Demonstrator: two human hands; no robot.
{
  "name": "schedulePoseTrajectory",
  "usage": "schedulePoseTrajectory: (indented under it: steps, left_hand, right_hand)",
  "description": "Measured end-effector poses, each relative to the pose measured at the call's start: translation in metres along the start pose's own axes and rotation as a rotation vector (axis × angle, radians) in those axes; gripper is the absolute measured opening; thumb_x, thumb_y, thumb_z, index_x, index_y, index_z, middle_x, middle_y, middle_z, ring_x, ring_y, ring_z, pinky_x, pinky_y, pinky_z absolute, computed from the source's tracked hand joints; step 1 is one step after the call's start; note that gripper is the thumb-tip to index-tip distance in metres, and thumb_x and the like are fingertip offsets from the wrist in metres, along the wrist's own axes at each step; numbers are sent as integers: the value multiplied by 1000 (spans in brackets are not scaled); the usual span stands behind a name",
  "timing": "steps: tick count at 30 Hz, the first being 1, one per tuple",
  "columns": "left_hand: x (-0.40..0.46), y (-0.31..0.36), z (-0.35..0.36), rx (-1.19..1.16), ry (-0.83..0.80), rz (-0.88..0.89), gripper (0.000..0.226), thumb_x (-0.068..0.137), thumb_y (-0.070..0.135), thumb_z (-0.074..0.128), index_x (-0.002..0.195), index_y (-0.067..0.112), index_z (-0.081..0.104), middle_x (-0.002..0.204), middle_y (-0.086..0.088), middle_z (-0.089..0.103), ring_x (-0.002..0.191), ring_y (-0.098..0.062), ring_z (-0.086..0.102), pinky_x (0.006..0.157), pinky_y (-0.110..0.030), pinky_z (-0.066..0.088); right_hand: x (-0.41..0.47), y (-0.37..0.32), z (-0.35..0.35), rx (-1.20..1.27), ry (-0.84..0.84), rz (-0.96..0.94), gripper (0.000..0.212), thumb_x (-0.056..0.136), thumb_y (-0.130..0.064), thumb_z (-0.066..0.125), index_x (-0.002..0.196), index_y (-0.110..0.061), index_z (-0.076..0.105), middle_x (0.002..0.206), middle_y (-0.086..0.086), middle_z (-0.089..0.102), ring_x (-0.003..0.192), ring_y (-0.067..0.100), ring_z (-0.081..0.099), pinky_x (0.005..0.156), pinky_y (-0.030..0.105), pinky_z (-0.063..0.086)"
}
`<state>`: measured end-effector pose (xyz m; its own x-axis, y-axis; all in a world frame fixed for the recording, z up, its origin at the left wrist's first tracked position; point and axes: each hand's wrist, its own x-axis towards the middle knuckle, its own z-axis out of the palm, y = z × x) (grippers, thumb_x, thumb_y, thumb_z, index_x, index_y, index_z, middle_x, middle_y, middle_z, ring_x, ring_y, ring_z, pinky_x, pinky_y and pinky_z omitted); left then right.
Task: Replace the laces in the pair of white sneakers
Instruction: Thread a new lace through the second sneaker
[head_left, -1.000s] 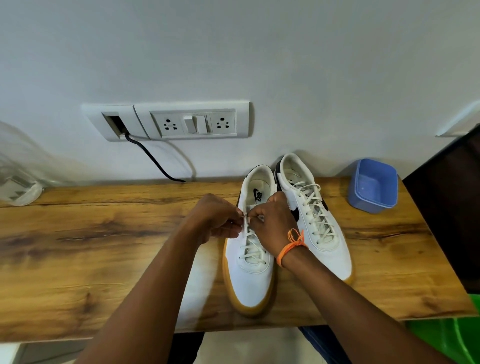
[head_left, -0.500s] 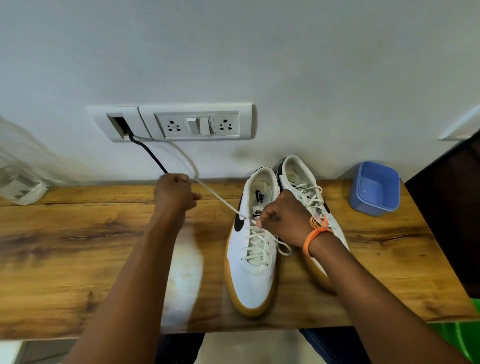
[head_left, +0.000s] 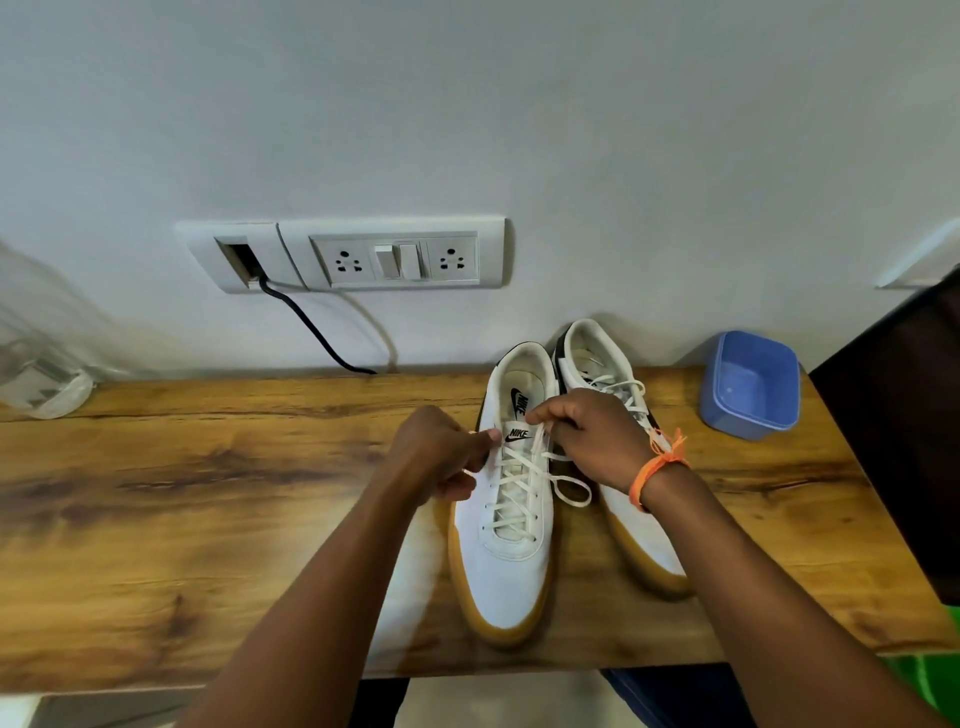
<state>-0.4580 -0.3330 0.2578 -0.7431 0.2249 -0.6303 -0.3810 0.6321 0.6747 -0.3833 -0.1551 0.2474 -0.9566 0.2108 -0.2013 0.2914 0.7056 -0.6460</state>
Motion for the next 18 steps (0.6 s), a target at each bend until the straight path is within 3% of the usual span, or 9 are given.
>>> schedulePoseTrajectory:
  steps: [3,6,13,16,18]
  left_hand:
    - [-1,2,5,-162,4,39,30,83,14,79,85,-12,66,77,-22,68,60,-24,60,45,-24,53]
    - [0,4,3,-234,47,73,14,85,0,73,78,-7,63,68,-19,63,48,-21,57,45,-23,47]
    - [13,-1,-51,-531,585,219,19,94,18,67,77,9,68,78,-6,66,54,-14,57,51,-24,47]
    - [17,-5,-50,-499,472,128,24,94,25,67,85,3,68,78,-12,63,52,-16,54,45,-24,44]
    - [18,-9,-40,-324,330,29,37,93,36,67,87,-1,63,78,-14,62,53,-21,58,46,-27,48]
  right_hand:
    - [0,0,0,-53,3,-9,33,92,-11,51,106,-30,74,105,-3,70,95,16,64,85,40,52]
    - [-1,1,-3,-65,1,-13,33,92,-9,51,104,-28,75,102,-2,70,89,18,65,81,41,53]
    - [-4,0,-6,-64,10,-27,34,90,-3,52,101,-24,77,108,0,69,96,20,64,86,37,52]
    - [-4,0,-7,-46,14,-17,35,90,-2,51,99,-23,77,106,0,69,93,19,65,85,36,53]
    - [-4,0,-6,-37,16,-9,37,89,-1,50,98,-24,77,103,-1,69,87,18,66,82,35,53]
